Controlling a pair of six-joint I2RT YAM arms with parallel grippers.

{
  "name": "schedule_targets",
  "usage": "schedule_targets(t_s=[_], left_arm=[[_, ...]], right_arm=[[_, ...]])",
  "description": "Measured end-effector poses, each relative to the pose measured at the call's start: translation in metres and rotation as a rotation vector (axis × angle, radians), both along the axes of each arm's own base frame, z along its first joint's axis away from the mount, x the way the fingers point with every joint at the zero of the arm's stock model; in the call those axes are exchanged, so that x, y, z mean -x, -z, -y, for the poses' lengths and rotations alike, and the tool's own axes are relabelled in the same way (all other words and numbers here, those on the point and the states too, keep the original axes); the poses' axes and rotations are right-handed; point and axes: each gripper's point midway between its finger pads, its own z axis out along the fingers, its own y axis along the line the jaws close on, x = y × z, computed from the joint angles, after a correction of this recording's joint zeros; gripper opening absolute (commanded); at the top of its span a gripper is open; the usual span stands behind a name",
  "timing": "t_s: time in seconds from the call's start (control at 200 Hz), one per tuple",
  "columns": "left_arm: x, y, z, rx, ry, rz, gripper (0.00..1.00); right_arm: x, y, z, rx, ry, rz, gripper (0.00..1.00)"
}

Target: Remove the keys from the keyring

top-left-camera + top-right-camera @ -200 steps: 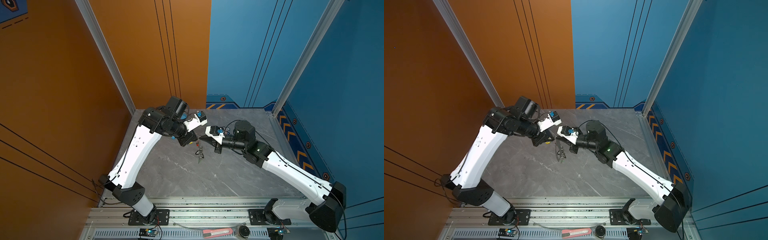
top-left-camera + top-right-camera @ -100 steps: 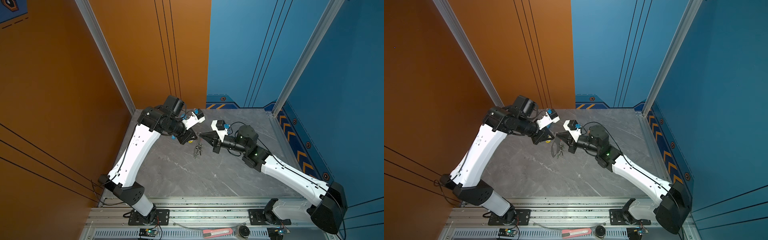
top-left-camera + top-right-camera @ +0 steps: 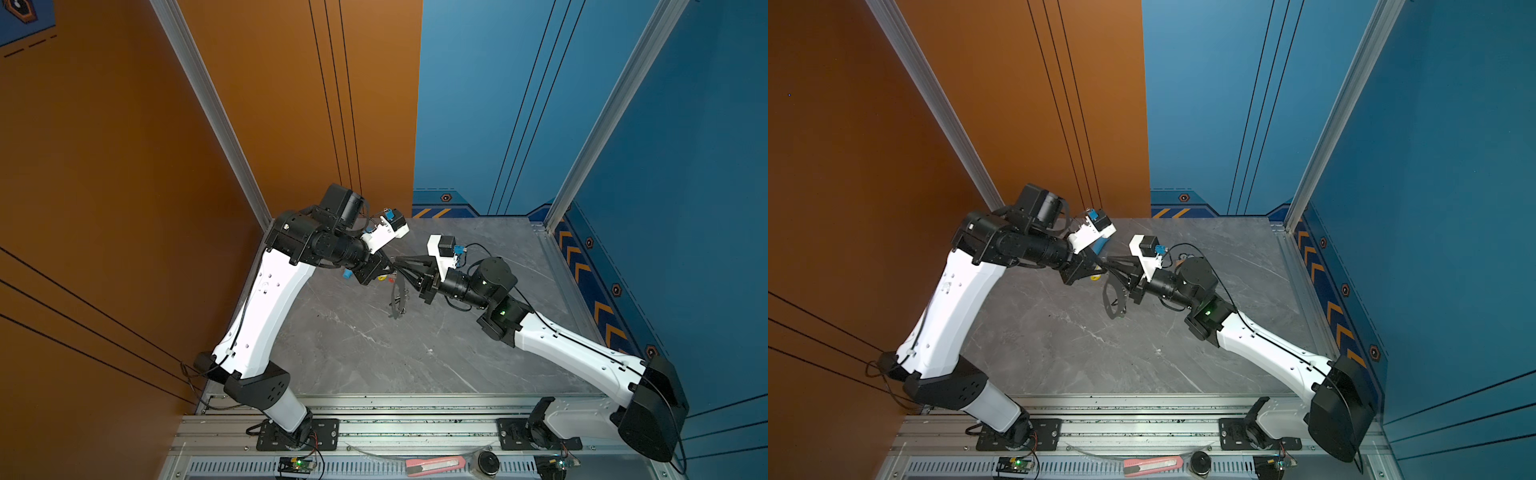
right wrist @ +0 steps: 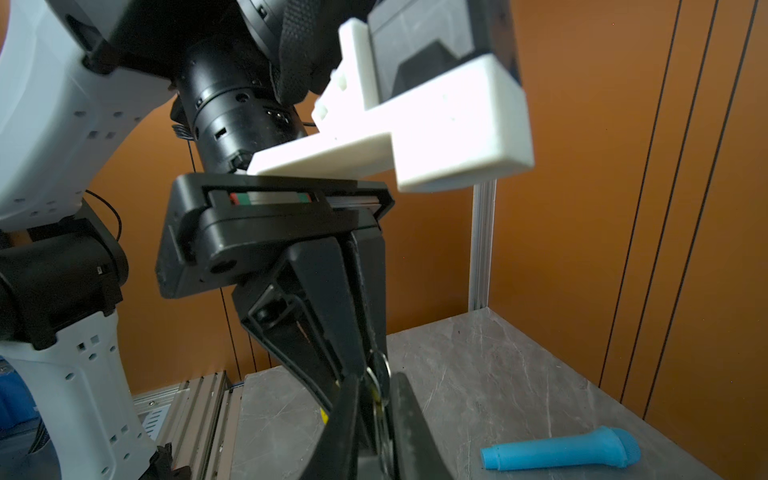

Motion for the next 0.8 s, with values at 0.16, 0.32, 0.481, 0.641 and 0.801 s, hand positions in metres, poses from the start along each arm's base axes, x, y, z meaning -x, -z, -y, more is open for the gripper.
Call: schedule_targets(t_s=[0.16, 0.32, 0.481, 0.641, 0.801], left_arm=[[0.000, 0.001, 0.000, -0.002, 0.000, -0.003, 0.00], [0.001, 0.001, -0.001, -0.006, -0.001, -0.008, 0.00], [0.001, 0.002, -0.001, -0.009, -0.002, -0.008, 0.00], [0.001, 0.006, -0.002, -0.018, -0.004, -0.015, 0.00], [0.001, 0.008, -0.003, -0.025, -0.004, -0.019, 0.00]], right_arm=[[0.000, 0.004, 0.000, 0.031, 0.006, 0.026, 0.21], [0.001, 0.022, 0.005, 0.161, 0.022, 0.060, 0.25], [0.003, 0.018, 0.015, 0.292, 0.041, 0.154, 0.25], [0.004, 0.013, 0.019, 0.351, 0.036, 0.213, 0.26], [0.003, 0.012, 0.018, 0.394, 0.028, 0.244, 0.25]])
